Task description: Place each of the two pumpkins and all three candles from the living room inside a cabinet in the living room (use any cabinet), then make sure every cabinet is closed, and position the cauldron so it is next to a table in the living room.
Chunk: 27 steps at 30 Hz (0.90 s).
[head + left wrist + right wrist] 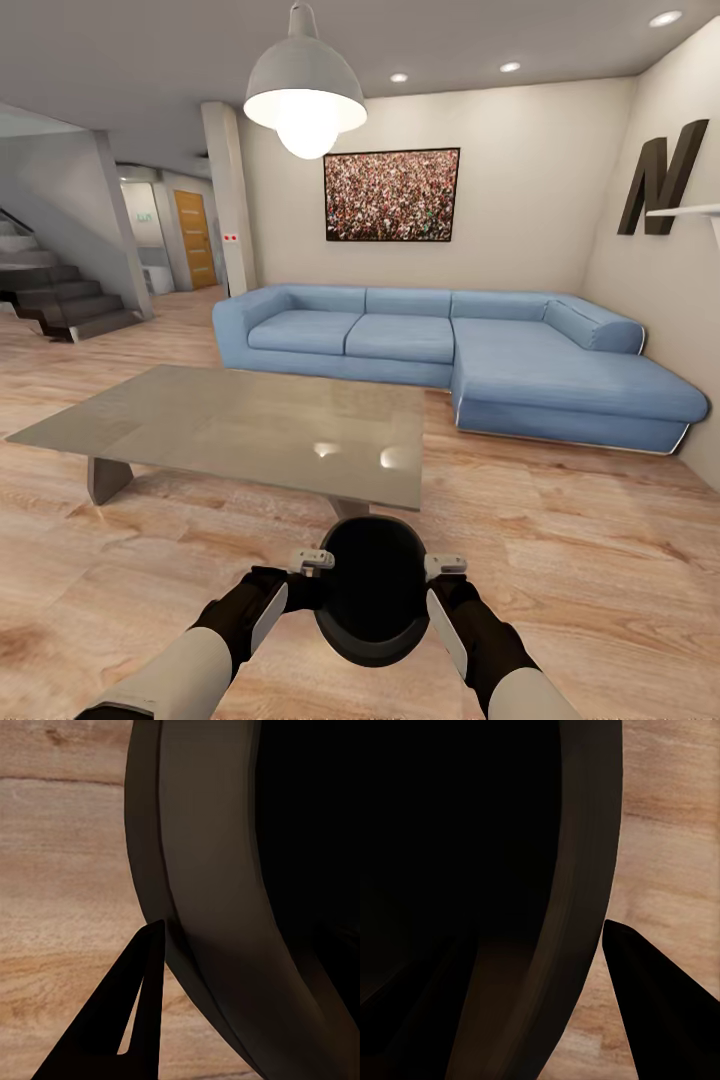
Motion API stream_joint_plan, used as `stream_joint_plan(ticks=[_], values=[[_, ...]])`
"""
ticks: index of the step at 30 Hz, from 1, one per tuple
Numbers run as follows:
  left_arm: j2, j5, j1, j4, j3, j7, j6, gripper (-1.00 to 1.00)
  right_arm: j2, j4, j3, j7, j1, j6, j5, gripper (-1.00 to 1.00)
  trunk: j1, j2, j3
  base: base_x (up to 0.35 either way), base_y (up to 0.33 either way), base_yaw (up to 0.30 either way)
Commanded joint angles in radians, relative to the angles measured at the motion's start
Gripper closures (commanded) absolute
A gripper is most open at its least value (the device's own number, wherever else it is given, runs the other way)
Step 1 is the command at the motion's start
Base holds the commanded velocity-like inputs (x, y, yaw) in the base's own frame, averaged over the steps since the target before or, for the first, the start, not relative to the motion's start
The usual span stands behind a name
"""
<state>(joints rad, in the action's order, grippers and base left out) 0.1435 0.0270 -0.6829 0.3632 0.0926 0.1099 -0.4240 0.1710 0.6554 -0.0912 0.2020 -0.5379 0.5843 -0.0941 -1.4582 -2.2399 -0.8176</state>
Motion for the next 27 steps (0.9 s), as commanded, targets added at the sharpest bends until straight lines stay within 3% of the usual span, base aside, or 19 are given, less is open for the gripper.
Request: stream_joint_plan(ticks=[1, 27], values=[[0.001, 0.019, -0.001, 0.003, 0.009, -0.001, -0.006, 1.00, 0.004, 0.001, -0.025, 0.007, 0.000, -0.001, -0.036, 1.00, -0.004, -0.008, -0.004, 0.000, 0.000, 0.000], [0.001, 0.019, -0.001, 0.003, 0.009, -0.002, -0.006, 1.00, 0.004, 0.001, -0.025, 0.007, 0.000, 0.000, -0.036, 1.00, -0.103, -0.190, -0.085, 0.000, 0.000, 0.000]])
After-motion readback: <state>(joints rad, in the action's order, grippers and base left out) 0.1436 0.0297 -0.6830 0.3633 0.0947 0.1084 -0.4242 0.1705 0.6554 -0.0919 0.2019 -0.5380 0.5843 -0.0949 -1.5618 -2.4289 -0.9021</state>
